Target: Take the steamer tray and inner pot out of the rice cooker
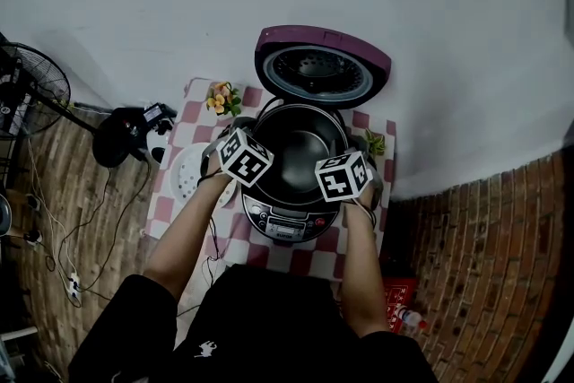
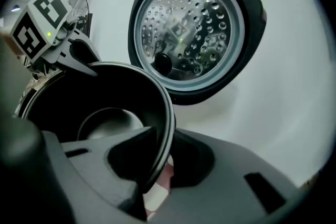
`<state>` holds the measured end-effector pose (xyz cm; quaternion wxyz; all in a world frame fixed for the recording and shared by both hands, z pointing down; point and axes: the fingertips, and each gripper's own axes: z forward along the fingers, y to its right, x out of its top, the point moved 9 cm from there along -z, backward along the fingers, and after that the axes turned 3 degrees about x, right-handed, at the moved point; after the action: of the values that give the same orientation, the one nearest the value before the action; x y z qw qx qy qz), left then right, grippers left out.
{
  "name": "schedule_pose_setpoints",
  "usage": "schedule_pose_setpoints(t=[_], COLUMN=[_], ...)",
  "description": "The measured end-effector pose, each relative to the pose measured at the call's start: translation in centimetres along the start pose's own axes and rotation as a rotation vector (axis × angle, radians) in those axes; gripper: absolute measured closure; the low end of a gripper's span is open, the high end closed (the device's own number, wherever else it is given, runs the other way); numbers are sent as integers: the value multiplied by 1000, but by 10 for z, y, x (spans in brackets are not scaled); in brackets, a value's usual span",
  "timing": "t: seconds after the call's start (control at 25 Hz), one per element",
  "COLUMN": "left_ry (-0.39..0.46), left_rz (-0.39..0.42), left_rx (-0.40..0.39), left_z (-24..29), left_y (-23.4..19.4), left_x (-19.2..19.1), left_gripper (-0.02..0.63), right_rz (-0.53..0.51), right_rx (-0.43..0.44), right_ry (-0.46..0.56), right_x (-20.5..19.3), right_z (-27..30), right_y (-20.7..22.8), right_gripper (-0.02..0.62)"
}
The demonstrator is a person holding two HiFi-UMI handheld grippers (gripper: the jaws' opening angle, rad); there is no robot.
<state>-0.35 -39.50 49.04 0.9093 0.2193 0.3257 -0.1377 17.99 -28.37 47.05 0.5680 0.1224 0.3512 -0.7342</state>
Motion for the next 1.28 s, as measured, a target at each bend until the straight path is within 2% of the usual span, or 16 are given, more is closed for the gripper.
schedule_pose_setpoints(t=[0.36,0.72,1.0,1.28], left_ry=[170,325,396,424], left_rz=[-54,-98,-94,-91], left_rx=[60,109,163,206], left_z=[-51,-90,-127,-149], left_y=[-13,-17,7,52], left_x=[15,28,56,82], left_gripper=[514,537,545,546], right_rz=[127,149,181,179], right_rx=[-45,-97,-91,-91], right_ry=[189,319,447,516], right_x=[22,25,9,-24], right_z=[-57,-95,-131,-163], right_y=[7,7,29,57], right_gripper=[565,574,583,588])
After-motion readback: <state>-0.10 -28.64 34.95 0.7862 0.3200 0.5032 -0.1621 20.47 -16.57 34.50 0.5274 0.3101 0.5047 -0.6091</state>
